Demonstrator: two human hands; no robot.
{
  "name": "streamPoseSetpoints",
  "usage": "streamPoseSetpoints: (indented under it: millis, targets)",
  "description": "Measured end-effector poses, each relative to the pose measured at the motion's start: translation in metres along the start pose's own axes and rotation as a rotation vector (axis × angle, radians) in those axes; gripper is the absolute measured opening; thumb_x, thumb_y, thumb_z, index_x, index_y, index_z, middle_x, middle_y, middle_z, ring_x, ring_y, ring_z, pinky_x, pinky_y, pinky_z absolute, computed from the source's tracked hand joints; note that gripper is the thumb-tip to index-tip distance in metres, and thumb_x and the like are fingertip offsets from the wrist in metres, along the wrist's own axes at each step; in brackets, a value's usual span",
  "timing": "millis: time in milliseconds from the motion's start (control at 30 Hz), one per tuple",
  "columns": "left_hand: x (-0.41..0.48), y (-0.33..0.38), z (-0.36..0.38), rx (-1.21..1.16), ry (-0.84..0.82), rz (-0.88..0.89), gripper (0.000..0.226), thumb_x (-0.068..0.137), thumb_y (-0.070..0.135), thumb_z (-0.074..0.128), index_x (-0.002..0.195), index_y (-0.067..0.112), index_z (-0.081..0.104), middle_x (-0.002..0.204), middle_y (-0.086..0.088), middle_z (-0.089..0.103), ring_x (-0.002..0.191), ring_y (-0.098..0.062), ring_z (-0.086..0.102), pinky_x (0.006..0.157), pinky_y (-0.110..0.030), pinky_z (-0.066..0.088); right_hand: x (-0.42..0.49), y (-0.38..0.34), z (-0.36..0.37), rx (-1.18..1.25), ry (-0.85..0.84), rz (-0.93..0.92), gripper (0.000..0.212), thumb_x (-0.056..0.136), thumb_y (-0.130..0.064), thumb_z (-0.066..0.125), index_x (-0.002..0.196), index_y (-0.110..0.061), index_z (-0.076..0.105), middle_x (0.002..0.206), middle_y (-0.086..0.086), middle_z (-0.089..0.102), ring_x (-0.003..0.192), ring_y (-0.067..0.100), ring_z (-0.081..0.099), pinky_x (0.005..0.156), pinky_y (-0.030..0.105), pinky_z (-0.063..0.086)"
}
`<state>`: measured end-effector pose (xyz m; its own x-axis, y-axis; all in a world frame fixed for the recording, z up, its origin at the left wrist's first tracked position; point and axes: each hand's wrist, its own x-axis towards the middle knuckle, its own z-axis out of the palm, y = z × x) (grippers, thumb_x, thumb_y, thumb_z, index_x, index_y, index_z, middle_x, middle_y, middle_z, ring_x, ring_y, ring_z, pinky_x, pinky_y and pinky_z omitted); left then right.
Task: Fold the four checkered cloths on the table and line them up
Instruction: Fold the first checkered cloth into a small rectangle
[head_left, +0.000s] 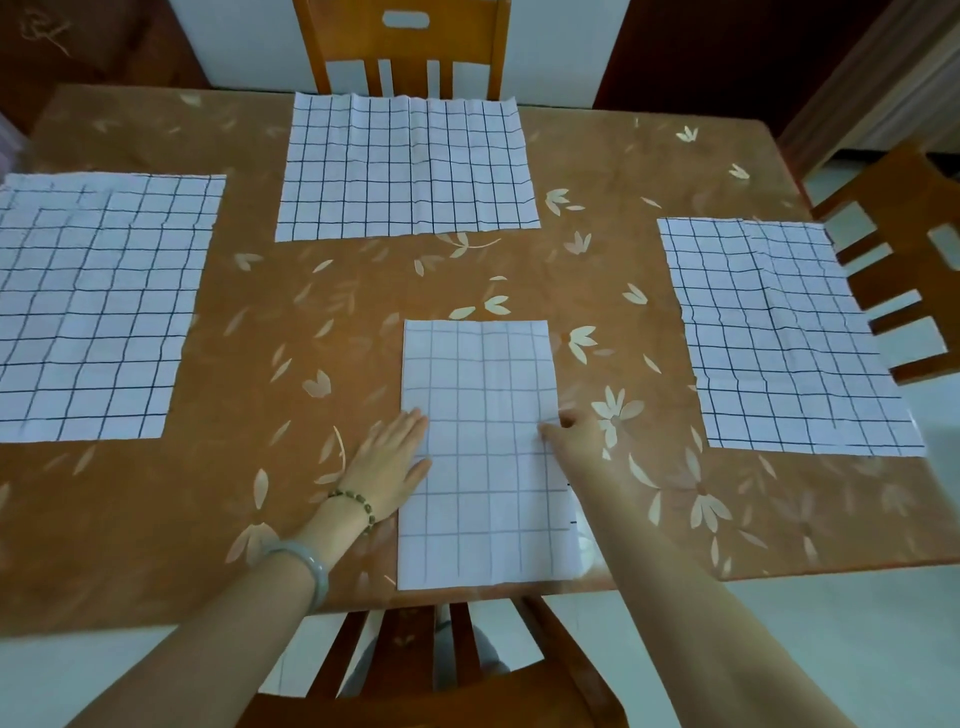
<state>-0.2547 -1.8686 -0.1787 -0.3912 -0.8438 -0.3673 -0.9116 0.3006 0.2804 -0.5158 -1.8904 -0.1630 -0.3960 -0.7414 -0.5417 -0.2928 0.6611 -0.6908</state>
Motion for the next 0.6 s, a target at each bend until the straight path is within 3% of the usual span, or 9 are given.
streamPoseSetpoints:
  millis: [100,200,300,400,467,600]
  targets:
    - [0.004,-0.004,0.011,0.078,-0.026,0.0,0.082,0.084,0.062,-0.008,0.152,0.017,-0.003,0.16,0.003,-0.006,0.147,-0.012,-0.004,0.118,-0.034,-0.005,0.005,0.003,0.0,-0.038,0.039,-0.049,0.025,0.079,-0.002,0.057,0.065,-0.011,0.039,0.064,-0.001,0.027,0.061,0.017,0.03,0.053,0.025,0.023]
    - [0.005,-0.006,0.019,0.112,-0.001,0.013,0.091,0.077,0.066,-0.021,0.152,0.017,-0.003,0.158,0.005,-0.009,0.147,-0.012,-0.005,0.119,-0.037,-0.006,0.007,0.006,-0.001,-0.075,0.088,-0.07,0.004,0.079,-0.001,0.057,0.082,0.002,0.057,0.07,0.004,0.04,0.067,0.017,0.04,0.059,0.025,0.034]
    - [0.005,-0.008,0.024,0.149,0.035,0.024,0.096,0.072,0.064,-0.031,0.151,0.017,-0.004,0.156,0.005,-0.013,0.147,-0.012,-0.005,0.117,-0.036,-0.012,0.006,0.008,-0.001,-0.085,0.079,-0.069,0.017,0.079,-0.001,0.056,0.096,-0.001,0.058,0.076,0.003,0.051,0.075,0.021,0.051,0.066,0.027,0.039]
    - [0.005,-0.009,0.025,0.151,0.052,0.022,0.091,0.08,0.063,-0.024,0.152,0.016,0.003,0.158,0.004,-0.004,0.147,-0.013,0.001,0.114,-0.035,-0.013,0.009,0.014,-0.001,-0.308,0.152,-0.199,0.031,0.077,-0.004,0.061,0.108,-0.005,0.055,0.099,0.013,0.054,0.089,0.031,0.053,0.071,0.032,0.04]
    - [0.004,-0.009,0.022,0.18,0.065,0.016,0.081,0.091,0.06,-0.009,0.15,0.012,0.019,0.158,-0.001,0.015,0.145,-0.016,0.016,0.114,-0.035,-0.008,0.011,0.018,0.001,-0.535,0.215,-0.378,0.039,0.076,-0.006,0.064,0.114,-0.004,0.056,0.109,0.018,0.054,0.094,0.037,0.053,0.077,0.04,0.042]
    - [0.004,-0.01,0.02,0.214,0.009,-0.021,0.072,0.097,0.056,0.009,0.144,0.008,0.037,0.151,-0.006,0.036,0.138,-0.021,0.036,0.114,-0.039,0.0,0.011,0.031,0.011,-0.802,0.087,-0.59,0.047,0.082,-0.025,0.056,0.128,-0.012,0.052,0.134,0.023,0.047,0.12,0.046,0.044,0.094,0.054,0.038]
